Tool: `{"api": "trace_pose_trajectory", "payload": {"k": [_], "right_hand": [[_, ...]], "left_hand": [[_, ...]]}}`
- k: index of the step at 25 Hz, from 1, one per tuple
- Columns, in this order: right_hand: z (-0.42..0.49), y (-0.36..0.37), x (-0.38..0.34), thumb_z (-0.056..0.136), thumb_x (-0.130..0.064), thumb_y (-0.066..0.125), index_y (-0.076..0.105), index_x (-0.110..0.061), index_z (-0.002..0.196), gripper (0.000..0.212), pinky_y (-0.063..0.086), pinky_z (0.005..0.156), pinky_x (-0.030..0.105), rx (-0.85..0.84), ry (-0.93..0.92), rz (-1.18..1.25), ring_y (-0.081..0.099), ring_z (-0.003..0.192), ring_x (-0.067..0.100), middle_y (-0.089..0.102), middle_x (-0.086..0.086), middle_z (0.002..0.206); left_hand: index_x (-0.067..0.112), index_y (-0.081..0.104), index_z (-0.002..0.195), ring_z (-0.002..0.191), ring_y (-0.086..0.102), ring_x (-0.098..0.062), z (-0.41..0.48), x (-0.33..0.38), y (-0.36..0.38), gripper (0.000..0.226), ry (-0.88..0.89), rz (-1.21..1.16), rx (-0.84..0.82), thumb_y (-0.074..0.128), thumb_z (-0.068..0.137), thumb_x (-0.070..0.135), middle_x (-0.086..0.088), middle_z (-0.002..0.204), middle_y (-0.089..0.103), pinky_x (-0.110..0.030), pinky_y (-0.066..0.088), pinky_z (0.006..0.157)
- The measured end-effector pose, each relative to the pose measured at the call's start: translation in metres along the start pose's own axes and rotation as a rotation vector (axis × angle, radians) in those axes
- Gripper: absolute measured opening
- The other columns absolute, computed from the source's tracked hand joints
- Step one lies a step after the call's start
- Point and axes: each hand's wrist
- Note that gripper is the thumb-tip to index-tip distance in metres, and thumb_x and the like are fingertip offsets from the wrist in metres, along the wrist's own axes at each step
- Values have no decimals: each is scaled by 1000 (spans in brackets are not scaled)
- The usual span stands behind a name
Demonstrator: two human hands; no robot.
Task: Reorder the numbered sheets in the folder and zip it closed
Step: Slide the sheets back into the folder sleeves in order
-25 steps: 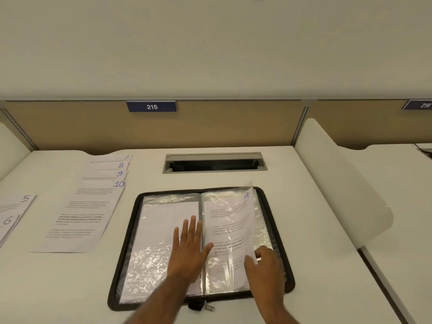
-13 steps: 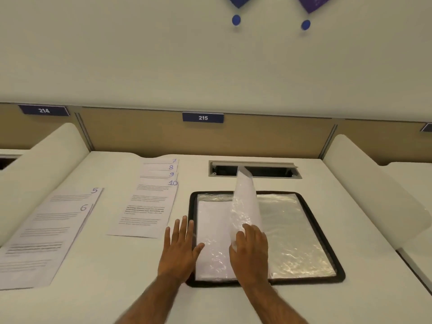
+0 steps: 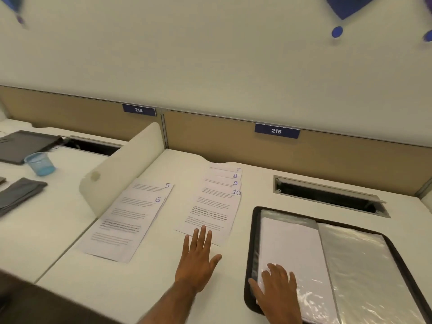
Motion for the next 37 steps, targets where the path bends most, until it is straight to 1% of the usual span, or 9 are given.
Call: {"api": "trace_pose_trajectory", "payload": {"k": [3,7,12,15,20,25,27,31,37], "right_hand": [[31,9,-22,97,-70,12,79,-23,98,82,37,105,58,-66,-46,17,69,109,31,73,5,115],[65,7,-65,98,-69,17,71,-20,126,78,6,118,47,-111,-182,63,49,132,30,66,7,134],[103,3,-140,97,-71,25,46,-19,144,73,10,119,48,-43,-334,58,20,146,26,50,9,151],[132,12,-192,99,-68,26,43,-18,148,72,13,117,48,-29,-363,18,14,150,22,46,7,154],[163,25,-290,100,-68,25,42,-17,149,73,14,116,46,-106,-283,-3,17,150,22,45,5,155],[191,30,-361,100,-68,23,46,-16,147,74,9,117,43,-180,-171,59,43,143,26,51,6,151],[201,28,-377,100,-70,16,45,-15,150,80,0,117,40,-186,-138,20,41,145,26,44,5,156],[232,21,-394,77,-77,-19,-3,-20,161,103,-18,120,35,-187,-154,10,-11,156,19,-9,-2,169],[284,31,-418,69,-75,-21,-2,-19,161,110,-8,123,39,-222,-125,52,-9,156,20,-6,0,169]], "left_hand": [[14,31,157,153,13,-25,9,-28,-3,74,-23,53,27,24,103,65,-7,166,24,-49,17,115],[15,25,159,154,10,-23,22,-74,-17,74,-98,83,65,24,104,64,-6,167,20,-47,12,116],[18,13,161,155,0,-21,46,-150,-32,74,-150,96,123,23,104,65,-4,169,11,-44,3,119],[17,19,161,154,2,-22,67,-211,-29,74,-169,93,125,24,104,64,-5,168,16,-43,3,119],[16,29,158,152,14,-25,97,-312,-15,73,-111,63,46,25,103,64,-7,166,24,-45,10,118],[16,29,158,152,15,-24,124,-372,-4,75,-7,26,-7,25,103,66,-9,166,24,-44,9,118],[17,28,159,153,12,-25,136,-384,-2,76,14,10,-41,24,102,67,-8,166,23,-45,9,118],[18,27,159,153,10,-24,154,-389,8,77,46,-61,-99,23,101,68,-8,167,22,-43,7,119],[18,26,160,154,12,-25,157,-391,28,78,70,-82,-81,23,101,68,-8,168,18,-48,13,117]]}}
Point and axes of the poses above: each hand's wrist, its own z-axis towards the middle knuckle, its own y-axis out of the palm, x = y × z
